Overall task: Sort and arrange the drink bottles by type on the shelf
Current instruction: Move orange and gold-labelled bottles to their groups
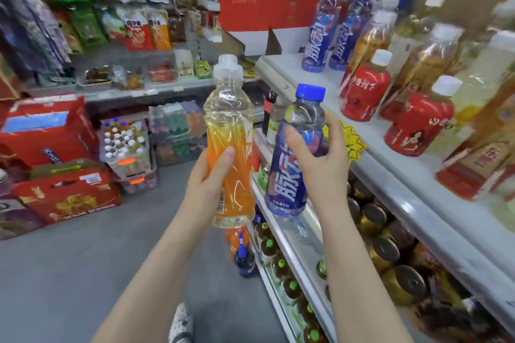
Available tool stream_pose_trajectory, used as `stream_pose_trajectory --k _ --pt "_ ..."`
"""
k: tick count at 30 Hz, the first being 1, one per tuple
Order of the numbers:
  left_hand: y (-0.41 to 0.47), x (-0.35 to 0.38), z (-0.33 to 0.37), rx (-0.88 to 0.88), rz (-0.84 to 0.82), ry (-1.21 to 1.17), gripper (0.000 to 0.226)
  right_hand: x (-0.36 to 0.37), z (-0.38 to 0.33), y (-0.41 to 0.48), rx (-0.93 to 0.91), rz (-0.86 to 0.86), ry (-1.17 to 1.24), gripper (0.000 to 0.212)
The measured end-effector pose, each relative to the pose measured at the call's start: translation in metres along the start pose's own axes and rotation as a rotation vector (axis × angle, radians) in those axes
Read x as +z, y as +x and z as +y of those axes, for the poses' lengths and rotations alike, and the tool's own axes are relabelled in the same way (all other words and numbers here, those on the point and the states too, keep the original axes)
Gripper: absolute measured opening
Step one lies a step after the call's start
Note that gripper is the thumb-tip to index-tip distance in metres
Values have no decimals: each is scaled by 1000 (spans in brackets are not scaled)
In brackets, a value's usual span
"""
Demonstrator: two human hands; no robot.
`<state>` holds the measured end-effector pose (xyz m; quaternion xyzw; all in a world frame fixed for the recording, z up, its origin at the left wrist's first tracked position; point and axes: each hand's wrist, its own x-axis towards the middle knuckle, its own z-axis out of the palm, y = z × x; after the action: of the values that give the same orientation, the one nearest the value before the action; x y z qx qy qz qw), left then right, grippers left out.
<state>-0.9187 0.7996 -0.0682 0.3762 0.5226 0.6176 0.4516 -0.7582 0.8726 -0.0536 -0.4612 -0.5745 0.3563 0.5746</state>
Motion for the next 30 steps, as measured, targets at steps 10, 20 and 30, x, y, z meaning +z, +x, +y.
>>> stream_pose_trajectory --k 10,20,30 --pt "179 -37 18 -18 -244 38 30 94 15 102 86 239 -114 62" --pt "292 1 34 53 -533 27 30 82 -14 223 -101 587 -267 57" --pt "356 36 24 111 -589 52 49 77 33 322 -71 679 -421 80"
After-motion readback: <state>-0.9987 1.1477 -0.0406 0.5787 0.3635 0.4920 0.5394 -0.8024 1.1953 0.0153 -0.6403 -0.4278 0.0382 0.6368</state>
